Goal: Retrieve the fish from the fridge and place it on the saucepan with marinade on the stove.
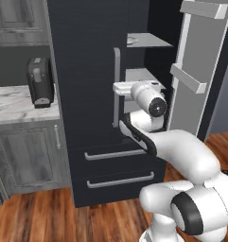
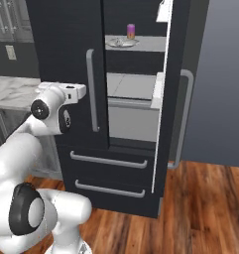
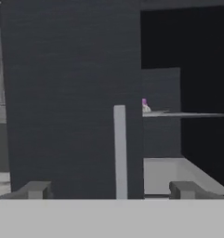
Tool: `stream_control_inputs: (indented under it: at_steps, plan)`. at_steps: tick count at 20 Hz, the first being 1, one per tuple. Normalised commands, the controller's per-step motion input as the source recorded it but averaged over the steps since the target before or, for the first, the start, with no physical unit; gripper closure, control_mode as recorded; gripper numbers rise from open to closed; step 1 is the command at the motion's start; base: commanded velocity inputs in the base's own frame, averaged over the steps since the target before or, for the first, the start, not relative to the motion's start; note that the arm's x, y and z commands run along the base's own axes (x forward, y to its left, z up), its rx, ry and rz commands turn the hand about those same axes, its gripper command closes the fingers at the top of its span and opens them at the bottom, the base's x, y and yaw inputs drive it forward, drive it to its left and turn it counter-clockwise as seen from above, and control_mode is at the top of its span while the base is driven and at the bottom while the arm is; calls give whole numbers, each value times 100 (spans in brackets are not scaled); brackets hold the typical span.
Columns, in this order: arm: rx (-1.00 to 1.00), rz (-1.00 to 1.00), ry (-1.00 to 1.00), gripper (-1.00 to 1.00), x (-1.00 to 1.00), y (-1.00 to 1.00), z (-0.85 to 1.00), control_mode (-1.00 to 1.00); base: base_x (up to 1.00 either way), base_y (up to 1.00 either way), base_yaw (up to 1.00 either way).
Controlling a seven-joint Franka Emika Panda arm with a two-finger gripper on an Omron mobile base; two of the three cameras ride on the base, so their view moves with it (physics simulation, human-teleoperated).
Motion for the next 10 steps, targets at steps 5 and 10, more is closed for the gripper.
stream_control_inputs:
  at_steps: [5, 10]
  plan:
    - [0, 0, -9, -100, 39, 0, 0, -100, 0, 0, 0]
    - [0, 0, -4, -100, 32, 0, 0, -100, 0, 0, 0]
